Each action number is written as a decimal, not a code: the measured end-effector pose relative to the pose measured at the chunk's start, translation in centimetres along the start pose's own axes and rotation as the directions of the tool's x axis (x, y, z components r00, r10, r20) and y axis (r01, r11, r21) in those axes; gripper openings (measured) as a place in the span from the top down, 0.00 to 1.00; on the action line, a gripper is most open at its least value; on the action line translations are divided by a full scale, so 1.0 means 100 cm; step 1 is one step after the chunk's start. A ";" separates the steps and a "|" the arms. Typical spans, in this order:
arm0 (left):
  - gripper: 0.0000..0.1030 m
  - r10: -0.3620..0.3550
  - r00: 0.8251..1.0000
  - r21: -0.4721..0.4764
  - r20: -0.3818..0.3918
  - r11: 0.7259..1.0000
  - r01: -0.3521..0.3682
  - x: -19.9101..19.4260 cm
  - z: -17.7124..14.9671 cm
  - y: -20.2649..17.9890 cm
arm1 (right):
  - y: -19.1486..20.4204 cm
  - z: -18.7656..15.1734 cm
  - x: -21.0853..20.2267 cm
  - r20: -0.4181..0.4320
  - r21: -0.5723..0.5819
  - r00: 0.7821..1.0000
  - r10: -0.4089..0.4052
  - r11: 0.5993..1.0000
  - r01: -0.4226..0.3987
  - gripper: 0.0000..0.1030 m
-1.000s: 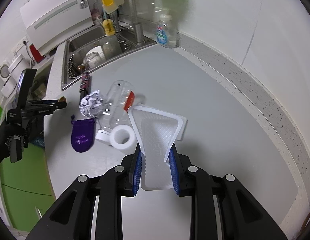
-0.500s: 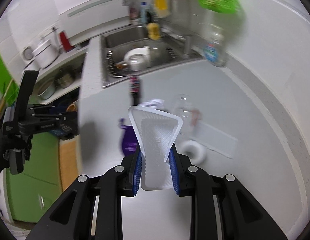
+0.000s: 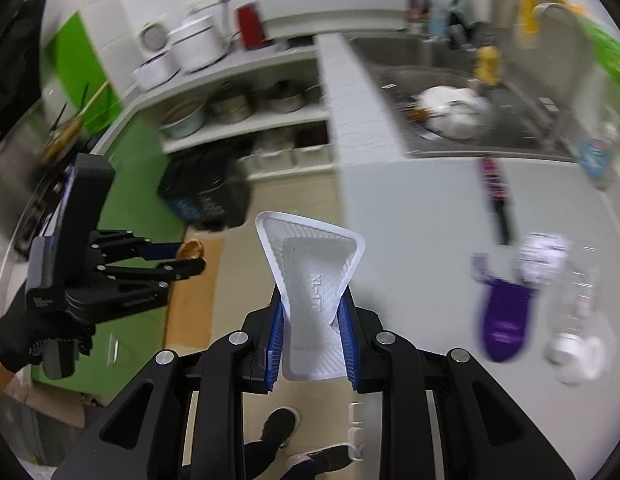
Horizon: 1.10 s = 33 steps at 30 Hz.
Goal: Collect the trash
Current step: 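Carry the tray and walnut shell to the pink bin and release both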
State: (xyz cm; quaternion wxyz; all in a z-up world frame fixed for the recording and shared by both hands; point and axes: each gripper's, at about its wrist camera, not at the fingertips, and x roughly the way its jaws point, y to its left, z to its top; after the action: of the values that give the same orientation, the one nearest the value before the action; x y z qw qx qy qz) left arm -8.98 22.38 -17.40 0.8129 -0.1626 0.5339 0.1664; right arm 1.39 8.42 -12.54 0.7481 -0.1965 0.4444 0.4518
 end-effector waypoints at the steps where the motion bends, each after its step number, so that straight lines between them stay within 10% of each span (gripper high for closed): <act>1: 0.68 0.002 1.000 -0.017 -0.009 1.000 -0.002 0.008 -0.007 0.011 | 0.008 0.000 0.011 -0.011 -0.012 1.000 0.007 1.000 -0.007 0.76; 11: 0.68 -0.006 0.995 -0.091 -0.104 0.996 -0.004 0.140 -0.056 0.079 | 0.064 -0.022 0.141 -0.121 -0.098 0.992 0.022 0.995 -0.034 0.76; 29: 0.67 -0.071 0.974 -0.159 -0.216 0.987 0.036 0.427 -0.132 0.128 | 0.045 -0.133 0.358 -0.254 -0.032 0.967 0.015 0.999 -0.024 0.76; 30: 0.63 -0.070 0.973 -0.159 -0.221 0.987 0.035 0.436 -0.133 0.128 | 0.045 -0.138 0.362 -0.258 -0.029 0.966 0.015 0.999 -0.023 0.76; 32: 0.12 -0.069 0.974 -0.156 -0.214 0.987 0.036 0.446 -0.136 0.129 | 0.042 -0.145 0.373 -0.266 -0.022 0.964 0.014 1.000 -0.021 0.76; 33: 0.08 -0.075 0.977 -0.157 -0.202 0.987 0.043 0.448 -0.137 0.129 | 0.041 -0.147 0.376 -0.269 -0.019 0.963 0.014 1.000 -0.020 0.76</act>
State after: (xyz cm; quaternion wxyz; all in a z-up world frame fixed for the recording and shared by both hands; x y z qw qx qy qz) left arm -9.06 32.18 -65.01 0.7428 -0.2563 0.5962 0.1646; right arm -1.89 19.21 -51.53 0.6749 -0.2600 0.5385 0.4322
